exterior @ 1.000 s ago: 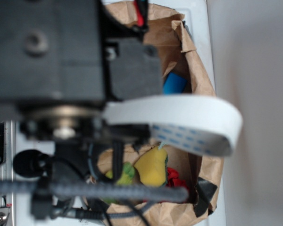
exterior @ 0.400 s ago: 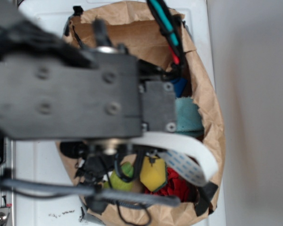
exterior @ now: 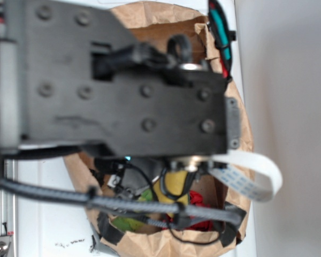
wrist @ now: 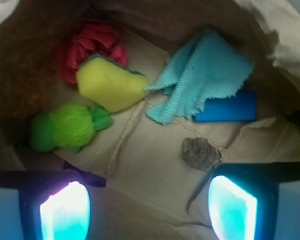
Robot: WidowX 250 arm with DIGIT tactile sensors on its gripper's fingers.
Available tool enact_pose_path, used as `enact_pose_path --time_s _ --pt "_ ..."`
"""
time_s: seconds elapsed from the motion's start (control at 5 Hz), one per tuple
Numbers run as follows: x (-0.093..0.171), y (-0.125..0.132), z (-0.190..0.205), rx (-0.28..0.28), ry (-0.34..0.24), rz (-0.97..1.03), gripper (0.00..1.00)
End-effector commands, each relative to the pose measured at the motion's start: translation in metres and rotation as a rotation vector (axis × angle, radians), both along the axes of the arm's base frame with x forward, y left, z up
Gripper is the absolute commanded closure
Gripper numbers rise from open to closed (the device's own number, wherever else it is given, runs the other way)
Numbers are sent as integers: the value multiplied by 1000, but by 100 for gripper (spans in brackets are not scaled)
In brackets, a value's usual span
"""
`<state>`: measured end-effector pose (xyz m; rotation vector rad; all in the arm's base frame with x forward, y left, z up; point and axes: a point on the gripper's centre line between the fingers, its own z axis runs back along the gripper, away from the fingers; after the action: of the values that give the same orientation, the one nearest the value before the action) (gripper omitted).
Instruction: Grab the rock.
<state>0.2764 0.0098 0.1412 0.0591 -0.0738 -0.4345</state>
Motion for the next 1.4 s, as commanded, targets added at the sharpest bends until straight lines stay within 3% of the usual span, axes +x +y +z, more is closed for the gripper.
enact_pose_path --time_s 0.0,0.2,0.4,0.6,1.2 --pt "6 -2 15 10 -49 -5 0" --pt "6 -2 15 10 -49 -5 0" --pt "14 15 -8 -8 -51 -6 0" --pt "21 20 -18 33 -104 -20 0" --pt "31 25 -40 95 -110 -24 0"
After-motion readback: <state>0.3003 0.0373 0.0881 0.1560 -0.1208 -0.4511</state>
